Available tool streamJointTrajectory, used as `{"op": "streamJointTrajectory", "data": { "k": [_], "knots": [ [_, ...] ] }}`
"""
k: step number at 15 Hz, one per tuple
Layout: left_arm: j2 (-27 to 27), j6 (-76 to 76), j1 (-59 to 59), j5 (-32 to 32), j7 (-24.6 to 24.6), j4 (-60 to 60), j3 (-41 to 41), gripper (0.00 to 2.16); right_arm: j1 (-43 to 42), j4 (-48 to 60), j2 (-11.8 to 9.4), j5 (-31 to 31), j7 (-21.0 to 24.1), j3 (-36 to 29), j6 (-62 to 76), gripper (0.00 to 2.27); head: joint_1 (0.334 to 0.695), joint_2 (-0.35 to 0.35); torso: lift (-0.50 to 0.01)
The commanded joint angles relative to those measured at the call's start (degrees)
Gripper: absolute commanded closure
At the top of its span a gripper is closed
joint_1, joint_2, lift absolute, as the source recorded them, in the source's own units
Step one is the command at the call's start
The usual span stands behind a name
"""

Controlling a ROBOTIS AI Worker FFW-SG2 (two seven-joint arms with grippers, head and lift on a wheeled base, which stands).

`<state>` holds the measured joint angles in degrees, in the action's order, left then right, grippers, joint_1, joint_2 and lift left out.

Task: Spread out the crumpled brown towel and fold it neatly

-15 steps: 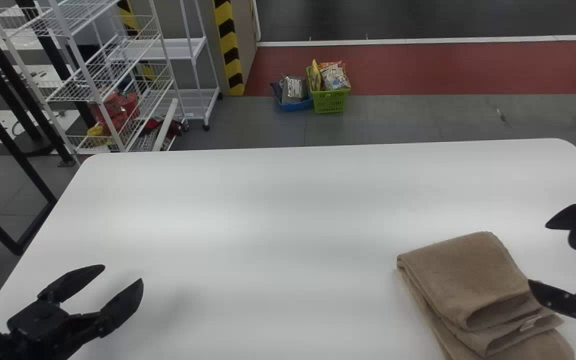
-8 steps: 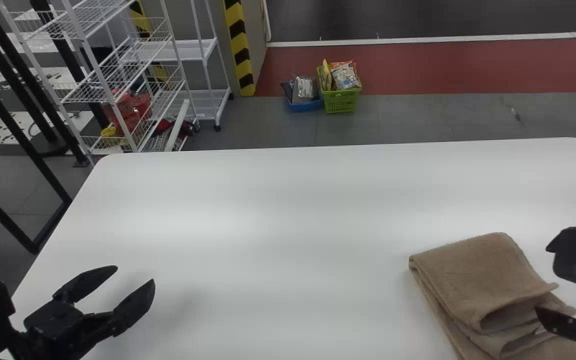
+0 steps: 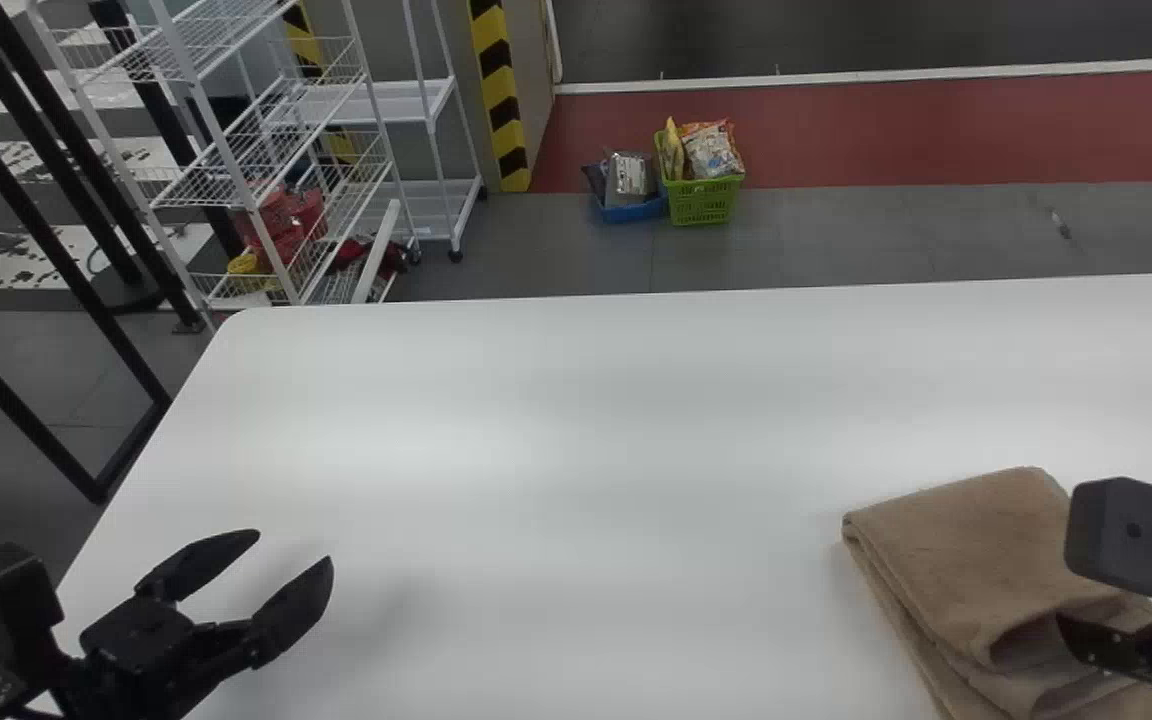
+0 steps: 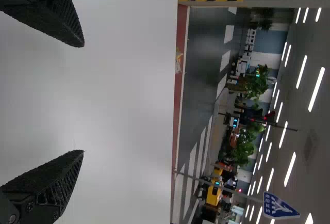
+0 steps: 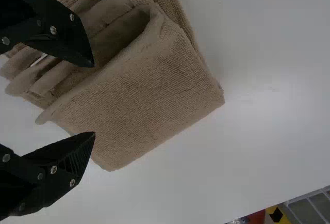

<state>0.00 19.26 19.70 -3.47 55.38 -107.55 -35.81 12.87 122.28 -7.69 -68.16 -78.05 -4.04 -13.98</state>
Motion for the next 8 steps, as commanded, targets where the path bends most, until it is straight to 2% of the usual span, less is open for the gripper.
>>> {"op": "streamJointTrajectory", "data": {
  "k": [1,3,4,8],
  "knots": [
    [-0.15,-0.49,-0.01,-0.04,0.07,0.06,-0.05,0.07,-0.12,-0.11,0.13,-0.13,-0.28,0.26,-0.04,0.84,0.695,0.163,-0.128],
    [-0.15,-0.49,-0.01,-0.04,0.07,0.15,-0.05,0.07,-0.12,-0.11,0.22,0.04,-0.28,0.26,-0.40,1.22,0.695,0.168,-0.128],
    [-0.15,-0.49,-0.01,-0.13,0.07,0.15,-0.05,0.07,-0.12,-0.02,0.13,0.13,-0.28,0.17,-0.57,1.49,0.695,0.168,-0.128],
    [-0.15,-0.49,-0.01,-0.13,0.07,0.33,-0.23,0.07,1.20,1.47,-0.22,0.57,-0.28,-1.15,-1.27,1.53,0.695,0.164,-0.128]
  ]
}}
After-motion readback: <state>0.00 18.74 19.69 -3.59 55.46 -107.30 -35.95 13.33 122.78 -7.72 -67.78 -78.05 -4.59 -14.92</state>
